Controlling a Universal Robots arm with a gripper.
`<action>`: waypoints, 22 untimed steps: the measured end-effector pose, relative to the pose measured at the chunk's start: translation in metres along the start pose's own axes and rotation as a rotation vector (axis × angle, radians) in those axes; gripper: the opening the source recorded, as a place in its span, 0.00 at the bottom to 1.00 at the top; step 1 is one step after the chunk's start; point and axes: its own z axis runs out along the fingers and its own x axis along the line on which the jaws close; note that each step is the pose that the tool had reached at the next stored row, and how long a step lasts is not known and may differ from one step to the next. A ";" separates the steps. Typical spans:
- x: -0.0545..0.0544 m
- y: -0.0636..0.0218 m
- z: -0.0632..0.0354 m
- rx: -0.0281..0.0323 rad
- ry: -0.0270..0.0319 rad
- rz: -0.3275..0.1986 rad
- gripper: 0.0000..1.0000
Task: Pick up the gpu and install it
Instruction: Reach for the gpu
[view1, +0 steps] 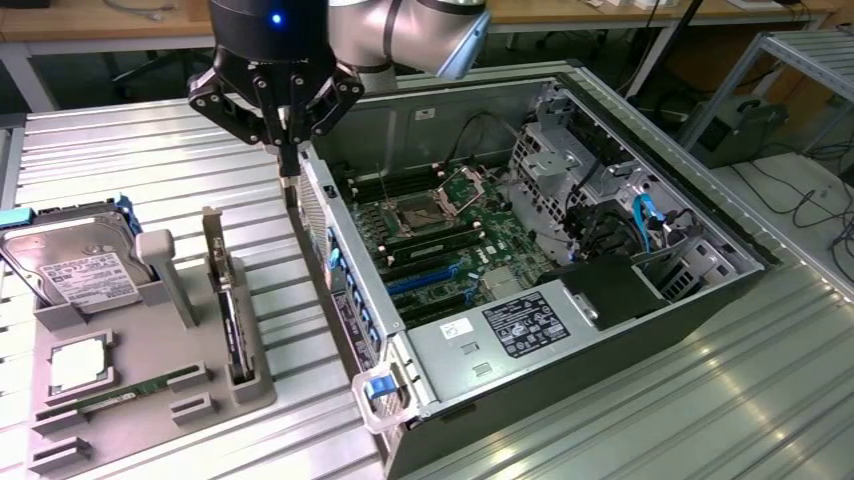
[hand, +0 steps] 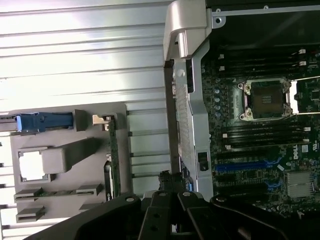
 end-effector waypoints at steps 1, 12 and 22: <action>0.002 -0.0007 -0.0001 0.0000 0.0000 0.000 0.11; 0.020 -0.0075 -0.0009 0.0001 0.0001 0.000 0.11; 0.034 -0.0130 -0.0014 0.0000 0.0000 0.000 0.11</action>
